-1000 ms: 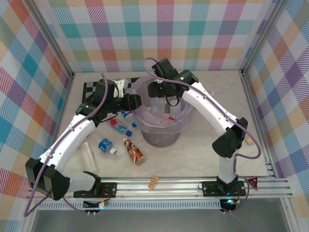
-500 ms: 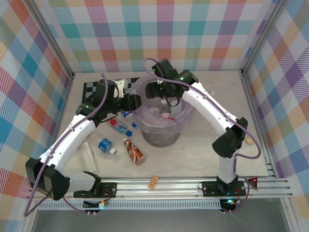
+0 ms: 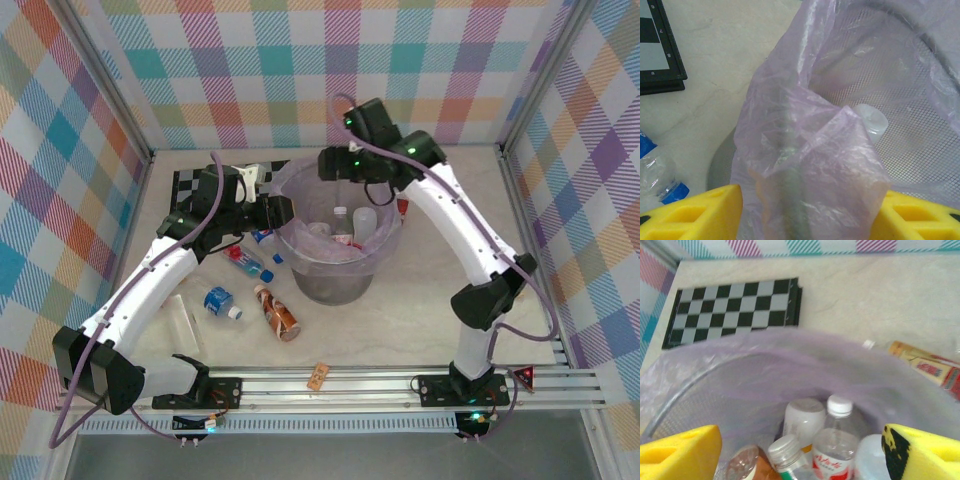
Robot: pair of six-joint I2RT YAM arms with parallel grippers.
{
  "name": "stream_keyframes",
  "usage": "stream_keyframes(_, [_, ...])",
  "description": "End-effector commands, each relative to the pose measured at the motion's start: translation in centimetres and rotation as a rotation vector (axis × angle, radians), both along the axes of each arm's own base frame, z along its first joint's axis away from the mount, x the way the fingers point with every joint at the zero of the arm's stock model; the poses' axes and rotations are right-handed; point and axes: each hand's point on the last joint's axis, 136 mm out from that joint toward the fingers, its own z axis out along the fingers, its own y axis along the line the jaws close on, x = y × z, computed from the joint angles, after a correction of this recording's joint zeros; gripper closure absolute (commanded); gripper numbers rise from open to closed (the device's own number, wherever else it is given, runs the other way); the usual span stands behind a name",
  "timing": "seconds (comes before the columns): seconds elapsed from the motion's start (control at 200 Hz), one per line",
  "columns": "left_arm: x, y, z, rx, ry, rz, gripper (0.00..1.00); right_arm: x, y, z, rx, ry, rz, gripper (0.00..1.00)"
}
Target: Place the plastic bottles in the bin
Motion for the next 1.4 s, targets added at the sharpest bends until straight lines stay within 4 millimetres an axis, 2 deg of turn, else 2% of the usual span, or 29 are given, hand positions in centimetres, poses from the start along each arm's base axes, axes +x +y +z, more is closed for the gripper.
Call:
stream_keyframes(0.0, [0.1,0.2,0.1,0.008,-0.012,-0.009,0.39,0.6,-3.7,3.1,0.100,-0.034,-0.093,0.16])
stream_keyframes(0.11, [0.2,0.2,0.2,0.010,-0.011,-0.010,0.39,2.3,-7.5,2.6,0.167,-0.013,-0.219,0.16])
stream_keyframes(0.225, [0.2,0.3,0.3,0.015,-0.013,-0.007,0.39,4.1,-11.6,1.0,0.235,0.019,-0.373,0.16])
stream_keyframes(0.25, [0.2,0.3,0.3,0.015,-0.012,-0.006,0.39,4.5,-12.5,0.3,0.248,0.034,-0.410,0.13])
stream_keyframes(0.37, [0.2,0.4,0.2,0.018,-0.010,-0.002,0.39,5.8,-16.5,-2.9,0.287,0.091,-0.619,0.11])
stream_keyframes(0.4, [0.2,0.4,0.2,0.018,-0.010,0.000,0.39,5.8,-17.5,-3.8,0.292,0.110,-0.682,0.08])
stream_keyframes(0.59, [0.2,0.4,0.1,0.020,-0.003,-0.002,0.39,6.8,-21.4,-8.3,0.284,0.183,-0.960,0.07])
stream_keyframes(0.735, [0.3,0.4,0.0,0.023,-0.001,0.000,0.39,8.2,-22.6,-11.7,0.314,0.273,-1.090,0.07])
stream_keyframes(0.875, [0.5,0.2,0.0,0.019,0.000,-0.006,0.39,10.0,-24.2,-14.9,0.278,0.308,-1.220,0.01])
stream_keyframes(1.13, [1.0,-0.1,0.3,0.004,-0.011,-0.005,0.39,13.7,-23.1,-20.7,0.324,0.422,-1.196,0.02])
stream_keyframes(1.395, [1.0,0.0,0.5,0.007,-0.016,-0.002,0.39,16.1,-22.6,-24.8,0.414,0.467,-1.209,0.02])
